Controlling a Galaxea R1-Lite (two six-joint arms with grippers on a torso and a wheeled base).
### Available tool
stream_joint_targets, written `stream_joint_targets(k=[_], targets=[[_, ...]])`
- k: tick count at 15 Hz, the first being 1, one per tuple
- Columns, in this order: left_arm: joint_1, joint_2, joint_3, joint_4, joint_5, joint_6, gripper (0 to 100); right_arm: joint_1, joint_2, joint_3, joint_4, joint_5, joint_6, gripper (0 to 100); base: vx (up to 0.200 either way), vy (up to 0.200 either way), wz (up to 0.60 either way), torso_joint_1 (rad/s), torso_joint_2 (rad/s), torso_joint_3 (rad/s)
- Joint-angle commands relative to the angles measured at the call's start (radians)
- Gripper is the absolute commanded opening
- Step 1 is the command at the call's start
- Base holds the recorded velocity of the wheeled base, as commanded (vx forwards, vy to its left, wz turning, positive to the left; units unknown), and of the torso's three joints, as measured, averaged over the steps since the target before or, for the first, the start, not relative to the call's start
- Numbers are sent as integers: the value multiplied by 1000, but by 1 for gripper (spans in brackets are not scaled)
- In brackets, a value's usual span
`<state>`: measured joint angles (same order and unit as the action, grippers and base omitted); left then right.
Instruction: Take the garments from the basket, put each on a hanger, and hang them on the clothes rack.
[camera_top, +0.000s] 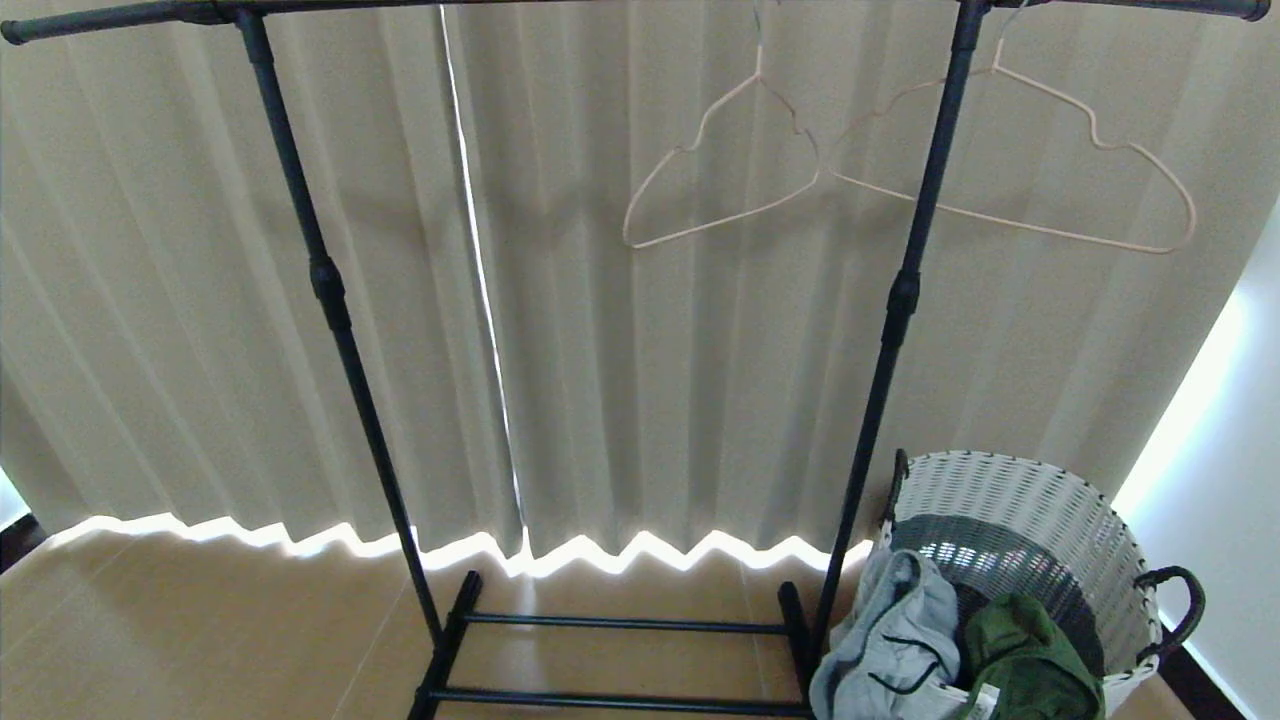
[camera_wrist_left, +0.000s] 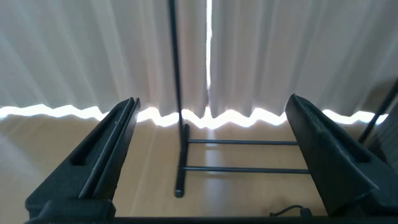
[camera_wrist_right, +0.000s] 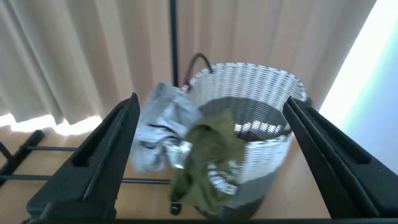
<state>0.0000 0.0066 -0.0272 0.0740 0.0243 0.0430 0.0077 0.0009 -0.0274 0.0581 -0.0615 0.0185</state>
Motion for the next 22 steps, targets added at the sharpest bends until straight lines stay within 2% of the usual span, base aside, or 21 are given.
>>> stream_joint_targets(k=[1, 9, 17, 22], targets=[[0, 1, 0, 0, -1, -3, 100, 0, 1, 0, 0, 0, 0, 100, 0, 0, 0, 0, 0, 0], [0, 1, 0, 0, -3, -3, 100, 0, 1, 0, 0, 0, 1, 100, 0, 0, 0, 0, 0, 0], [0, 1, 0, 0, -4, -6, 100, 0, 1, 0, 0, 0, 1, 100, 200, 0, 0, 2, 3, 4], [0, 0, 0, 0, -1, -9, 100, 0, 2, -29, 12, -1, -9, 100, 0, 0, 0, 0, 0, 0]])
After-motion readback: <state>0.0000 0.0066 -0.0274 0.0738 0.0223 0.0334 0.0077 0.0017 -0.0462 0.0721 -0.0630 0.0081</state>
